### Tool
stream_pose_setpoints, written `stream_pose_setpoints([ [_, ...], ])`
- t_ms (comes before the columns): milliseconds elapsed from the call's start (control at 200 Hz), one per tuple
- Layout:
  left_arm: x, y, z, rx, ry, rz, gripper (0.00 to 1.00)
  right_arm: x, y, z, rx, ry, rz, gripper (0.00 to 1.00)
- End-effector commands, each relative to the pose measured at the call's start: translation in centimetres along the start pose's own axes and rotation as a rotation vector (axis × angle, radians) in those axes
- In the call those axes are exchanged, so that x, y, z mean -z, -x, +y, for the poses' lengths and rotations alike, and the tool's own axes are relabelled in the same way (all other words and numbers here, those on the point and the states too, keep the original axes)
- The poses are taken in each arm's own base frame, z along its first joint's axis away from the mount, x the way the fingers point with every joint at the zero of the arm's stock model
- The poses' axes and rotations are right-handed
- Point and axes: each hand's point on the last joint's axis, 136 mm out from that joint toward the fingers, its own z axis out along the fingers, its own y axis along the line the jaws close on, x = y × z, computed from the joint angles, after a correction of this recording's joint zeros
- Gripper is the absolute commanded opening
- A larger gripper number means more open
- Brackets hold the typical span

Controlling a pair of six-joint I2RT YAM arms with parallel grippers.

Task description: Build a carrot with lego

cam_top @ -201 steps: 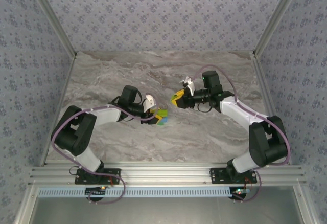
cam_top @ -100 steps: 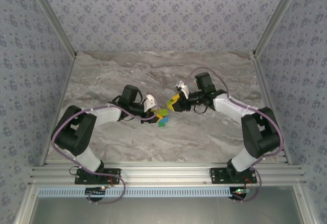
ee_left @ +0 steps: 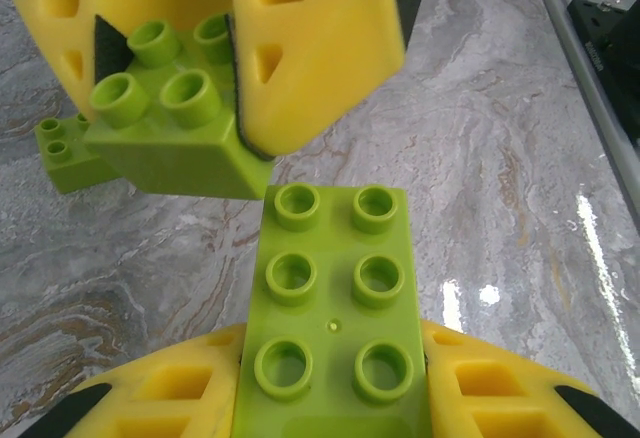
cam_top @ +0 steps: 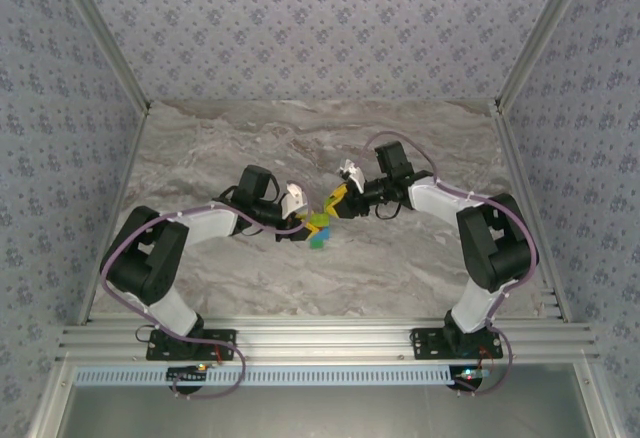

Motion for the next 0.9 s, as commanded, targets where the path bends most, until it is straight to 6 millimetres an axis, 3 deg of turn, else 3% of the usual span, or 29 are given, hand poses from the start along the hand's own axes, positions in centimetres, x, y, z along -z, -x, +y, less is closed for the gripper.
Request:
stream_pose_setpoints([
  [0,0.4,1.7,-0.7,-0.026,-0.064,-0.051,0.29,0.2,0.4,1.0,0.028,0.045,-0.030,0.25],
  [430,1.1,2.2,-0.8,-0.004,-0.089,-0.079,0.27,1.4,1.7,2.6,0.007,0.150,-0.095,0.25],
  [894,0.4,1.0,-0.6,0.066,-0.164,-0.027,0.23,0.3,1.6,2.8,-0.005,0.184,-0.065,0.25],
])
